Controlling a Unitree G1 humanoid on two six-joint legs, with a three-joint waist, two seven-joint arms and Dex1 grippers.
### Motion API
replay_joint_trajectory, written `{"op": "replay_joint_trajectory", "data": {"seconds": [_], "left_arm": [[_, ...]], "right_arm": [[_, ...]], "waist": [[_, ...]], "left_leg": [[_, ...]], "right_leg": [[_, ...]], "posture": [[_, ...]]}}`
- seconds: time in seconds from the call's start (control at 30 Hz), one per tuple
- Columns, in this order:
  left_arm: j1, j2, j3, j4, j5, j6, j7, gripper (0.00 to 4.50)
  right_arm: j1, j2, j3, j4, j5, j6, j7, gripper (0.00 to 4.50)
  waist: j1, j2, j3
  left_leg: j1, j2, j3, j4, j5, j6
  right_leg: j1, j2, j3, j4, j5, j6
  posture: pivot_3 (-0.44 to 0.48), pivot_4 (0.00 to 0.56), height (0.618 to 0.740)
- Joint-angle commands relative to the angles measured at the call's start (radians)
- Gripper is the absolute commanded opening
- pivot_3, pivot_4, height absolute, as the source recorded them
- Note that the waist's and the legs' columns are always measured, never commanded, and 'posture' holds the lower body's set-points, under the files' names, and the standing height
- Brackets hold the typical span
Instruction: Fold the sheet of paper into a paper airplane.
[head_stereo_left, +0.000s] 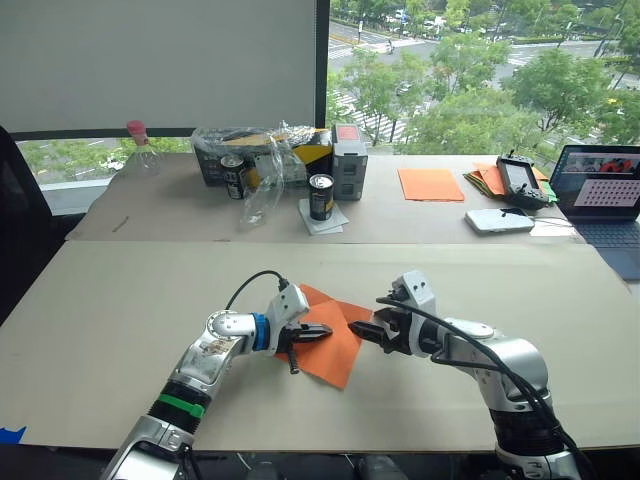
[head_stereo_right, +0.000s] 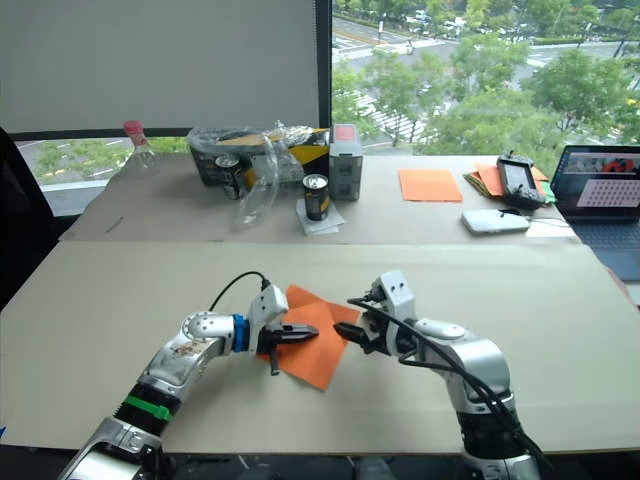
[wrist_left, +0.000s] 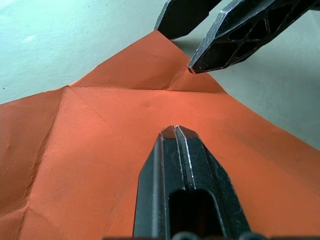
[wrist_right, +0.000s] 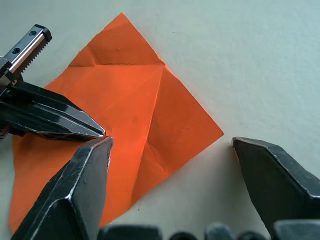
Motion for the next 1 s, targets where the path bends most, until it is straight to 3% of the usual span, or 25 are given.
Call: {"op": "replay_joint_trajectory", "data": {"seconds": [0.03, 0.27, 0.3, 0.67, 0.9, 1.0], "left_arm": [[0.031, 0.014, -0.003, 0.002, 0.014, 0.018, 0.016, 0.0], [0.047, 0.034, 0.02, -0.035, -0.01, 0.05, 0.008, 0.0], [0.055, 0.042, 0.024, -0.044, -0.013, 0.054, 0.005, 0.0], [0.047, 0.098, 0.036, -0.081, -0.052, 0.083, -0.044, 0.0], [0.054, 0.093, 0.046, -0.093, -0.065, 0.089, -0.032, 0.0], [0.079, 0.107, 0.036, -0.068, -0.043, 0.068, -0.028, 0.0]], "right_arm": [[-0.019, 0.001, -0.016, -0.003, 0.049, 0.009, 0.003, 2.7], [-0.054, -0.023, 0.013, 0.054, 0.067, -0.027, 0.02, 0.17], [-0.076, -0.042, 0.044, 0.084, 0.056, -0.051, 0.044, 0.02], [-0.359, -0.174, 0.29, 0.42, -0.048, -0.328, 0.362, 0.02], [-0.408, -0.188, 0.413, 0.558, -0.189, -0.586, 0.489, 0.02], [-0.379, -0.177, 0.434, 0.541, -0.251, -0.689, 0.464, 0.02]], "waist": [[0.0, 0.0, 0.0], [-0.006, 0.0, 0.0], [-0.007, 0.0, 0.0], [-0.016, 0.0, 0.0], [-0.016, 0.0, 0.0], [-0.019, 0.0, 0.0]], "left_leg": [[0.0, 0.0, 0.0, 0.0, 0.0, 0.0], [0.0, 0.0, 0.0, 0.0, 0.0, 0.0], [0.0, 0.0, 0.0, 0.0, 0.0, 0.0], [-0.001, 0.0, 0.0, 0.0, 0.0, 0.0], [-0.002, 0.0, 0.0, 0.0, 0.0, 0.0], [-0.002, 0.0, 0.0, 0.0, 0.0, 0.0]], "right_leg": [[0.0, 0.0, 0.0, 0.0, 0.0, 0.0], [0.0, 0.0, 0.0, 0.0, 0.0, 0.0], [0.0, 0.0, 0.0, 0.0, 0.0, 0.0], [-0.001, 0.0, 0.0, -0.001, 0.0, 0.0], [-0.002, 0.0, 0.0, -0.001, 0.0, 0.0], [-0.002, 0.0, 0.0, -0.001, 0.0, 0.0]], "posture": [[0.0, 0.15, 0.73], [0.0, 0.15, 0.73], [0.0, 0.15, 0.73], [0.0, 0.15, 0.73], [0.0, 0.15, 0.73], [0.0, 0.15, 0.73]]}}
